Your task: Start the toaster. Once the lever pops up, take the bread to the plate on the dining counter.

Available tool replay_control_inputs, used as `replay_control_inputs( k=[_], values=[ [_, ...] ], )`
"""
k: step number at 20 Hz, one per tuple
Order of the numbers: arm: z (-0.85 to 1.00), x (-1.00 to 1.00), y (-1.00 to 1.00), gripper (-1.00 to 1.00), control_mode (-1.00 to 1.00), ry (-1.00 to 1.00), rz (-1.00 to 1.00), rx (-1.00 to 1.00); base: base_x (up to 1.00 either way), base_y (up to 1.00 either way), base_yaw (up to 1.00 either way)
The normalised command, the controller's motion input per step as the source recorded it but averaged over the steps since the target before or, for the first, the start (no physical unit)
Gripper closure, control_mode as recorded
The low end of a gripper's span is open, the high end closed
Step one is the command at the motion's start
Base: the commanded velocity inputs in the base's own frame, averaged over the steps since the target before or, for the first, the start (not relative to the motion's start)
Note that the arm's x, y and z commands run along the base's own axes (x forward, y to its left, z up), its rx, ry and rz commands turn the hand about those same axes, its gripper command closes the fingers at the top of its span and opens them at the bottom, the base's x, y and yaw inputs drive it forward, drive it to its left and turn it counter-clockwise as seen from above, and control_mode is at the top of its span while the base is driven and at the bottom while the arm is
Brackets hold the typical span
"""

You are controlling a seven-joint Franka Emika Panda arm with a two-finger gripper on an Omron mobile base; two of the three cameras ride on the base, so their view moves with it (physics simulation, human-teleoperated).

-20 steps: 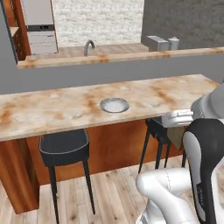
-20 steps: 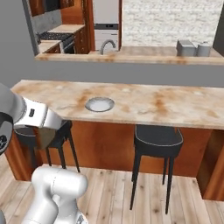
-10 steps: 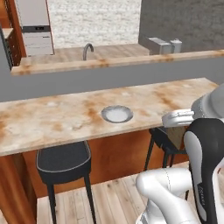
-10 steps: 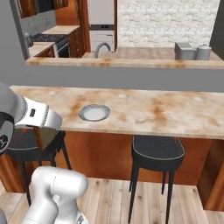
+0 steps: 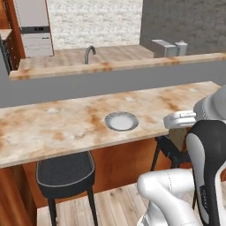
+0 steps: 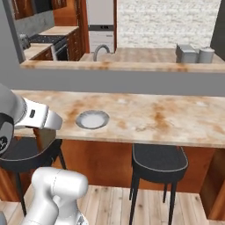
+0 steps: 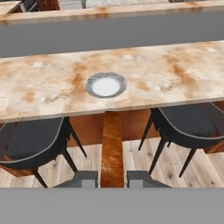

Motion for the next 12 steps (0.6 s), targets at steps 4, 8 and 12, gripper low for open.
replay_control_inputs(
  k=[4,8,12],
  values=[
    [0.0,0.0,0.0,1.0,1.0,0.0,0.0,0.0,0.46,0.16,0.0],
    [0.0,0.0,0.0,1.0,1.0,0.0,0.0,0.0,0.42,0.2,0.0],
    [0.0,0.0,0.0,1.0,1.0,0.0,0.0,0.0,0.37,0.14,0.0]
  ],
)
